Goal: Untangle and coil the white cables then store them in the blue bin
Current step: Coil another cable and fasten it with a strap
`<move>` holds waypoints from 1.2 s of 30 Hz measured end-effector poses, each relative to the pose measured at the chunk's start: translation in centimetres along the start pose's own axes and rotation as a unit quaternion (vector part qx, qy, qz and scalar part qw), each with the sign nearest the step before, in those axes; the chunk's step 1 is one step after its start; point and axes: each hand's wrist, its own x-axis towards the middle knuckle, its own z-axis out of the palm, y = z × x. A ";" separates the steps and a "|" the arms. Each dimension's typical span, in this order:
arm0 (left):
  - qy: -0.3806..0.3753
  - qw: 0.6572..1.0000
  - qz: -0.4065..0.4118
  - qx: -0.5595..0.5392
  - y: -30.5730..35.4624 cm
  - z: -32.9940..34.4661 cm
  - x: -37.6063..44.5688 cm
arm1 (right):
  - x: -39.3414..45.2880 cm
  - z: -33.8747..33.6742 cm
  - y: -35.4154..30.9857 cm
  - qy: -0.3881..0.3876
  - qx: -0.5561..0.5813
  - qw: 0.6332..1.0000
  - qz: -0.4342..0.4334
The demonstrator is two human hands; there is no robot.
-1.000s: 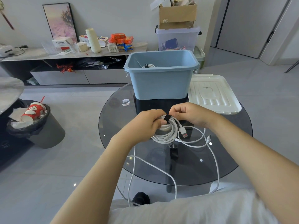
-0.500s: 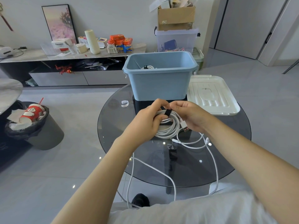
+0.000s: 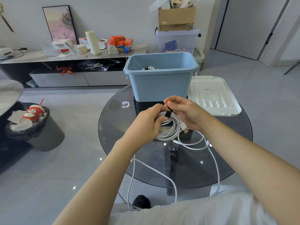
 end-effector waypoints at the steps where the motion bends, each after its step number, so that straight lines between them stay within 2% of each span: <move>1: 0.001 1.000 -0.001 0.006 -0.1 0.1 0.0 | 0.1 0.0 0.0 0.005 0.017 1.000 -0.010; 3: 0.007 1.000 -0.012 0.012 -0.2 0.2 0.0 | 0.1 -0.1 -0.3 0.006 0.022 0.999 -0.027; 7: 0.017 0.999 -0.025 0.010 -0.1 0.0 -0.1 | -0.3 -0.3 -0.8 0.010 -0.045 0.999 -0.026; 9: 0.022 0.999 -0.034 0.011 -0.1 0.0 -0.1 | -0.8 -0.2 -1.2 0.039 -0.129 0.990 -0.043; 11: 0.029 0.998 -0.055 0.013 -0.1 0.1 0.0 | -1.4 0.2 -1.5 0.070 -0.248 0.964 -0.066; 14: 0.043 0.994 -0.099 0.006 -0.3 0.0 0.2 | -1.9 0.8 -1.2 0.055 -0.329 0.941 -0.063; 19: 0.019 0.989 -0.147 -0.013 -0.3 0.0 0.4 | -2.1 0.7 -0.7 0.048 -0.367 0.925 -0.084; 24: -0.010 0.987 -0.161 -0.008 -0.6 -0.6 0.7 | -2.0 1.1 -0.5 0.038 -0.404 0.903 -0.140; 28: -0.026 0.983 -0.180 -0.006 -0.7 -0.8 0.7 | -2.1 1.1 -0.3 0.023 -0.432 0.889 -0.149; 34: -0.035 0.976 -0.213 -0.009 -0.9 -1.0 0.9 | -2.0 1.2 -0.6 0.001 -0.570 0.806 -0.160; 36: -0.035 0.976 -0.216 -0.012 -0.8 -1.0 1.0 | -1.9 1.2 -0.3 -0.002 -0.583 0.797 -0.158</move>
